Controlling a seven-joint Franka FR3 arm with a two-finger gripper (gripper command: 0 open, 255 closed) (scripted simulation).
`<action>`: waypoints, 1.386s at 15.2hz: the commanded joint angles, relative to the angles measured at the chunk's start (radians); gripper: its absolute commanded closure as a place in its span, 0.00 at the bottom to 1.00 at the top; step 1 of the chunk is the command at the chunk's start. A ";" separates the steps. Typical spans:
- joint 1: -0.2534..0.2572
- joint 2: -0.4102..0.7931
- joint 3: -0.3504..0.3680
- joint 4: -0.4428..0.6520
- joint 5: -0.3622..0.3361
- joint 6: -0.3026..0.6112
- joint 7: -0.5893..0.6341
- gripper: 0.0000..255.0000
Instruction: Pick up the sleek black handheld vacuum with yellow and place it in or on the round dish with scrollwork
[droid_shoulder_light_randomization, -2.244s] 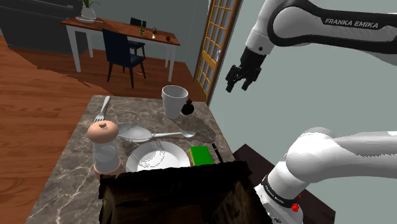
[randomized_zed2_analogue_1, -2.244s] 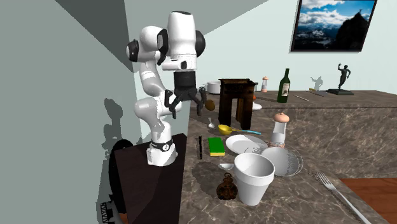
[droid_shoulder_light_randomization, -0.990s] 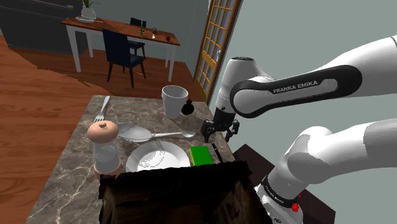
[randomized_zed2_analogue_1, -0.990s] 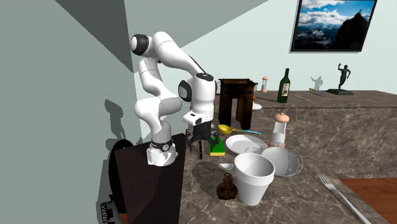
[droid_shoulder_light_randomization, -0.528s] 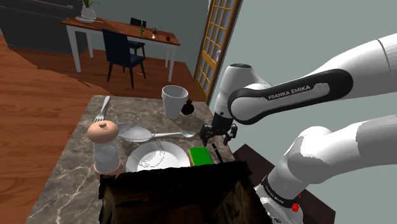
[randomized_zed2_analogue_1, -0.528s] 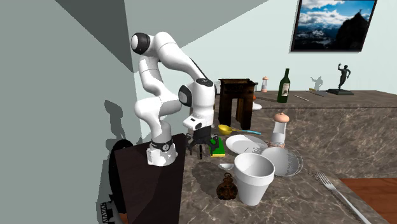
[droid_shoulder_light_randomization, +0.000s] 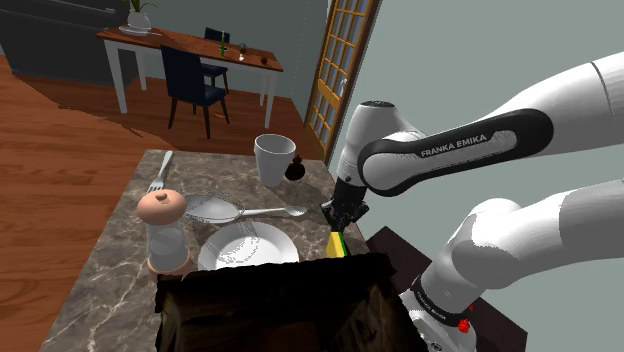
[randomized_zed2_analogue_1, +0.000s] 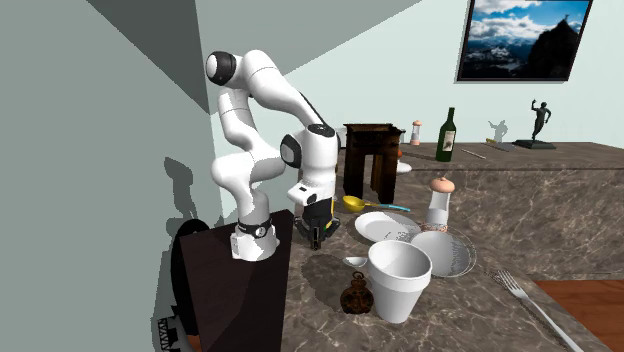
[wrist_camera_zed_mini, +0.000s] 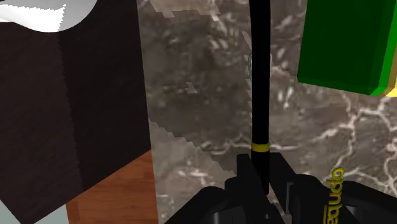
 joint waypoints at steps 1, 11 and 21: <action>-0.001 0.001 0.000 -0.001 -0.001 0.000 -0.001 1.00; 0.001 -0.066 -0.016 0.033 -0.013 -0.100 0.004 1.00; -0.006 -0.155 -0.049 0.123 -0.043 -0.279 0.009 1.00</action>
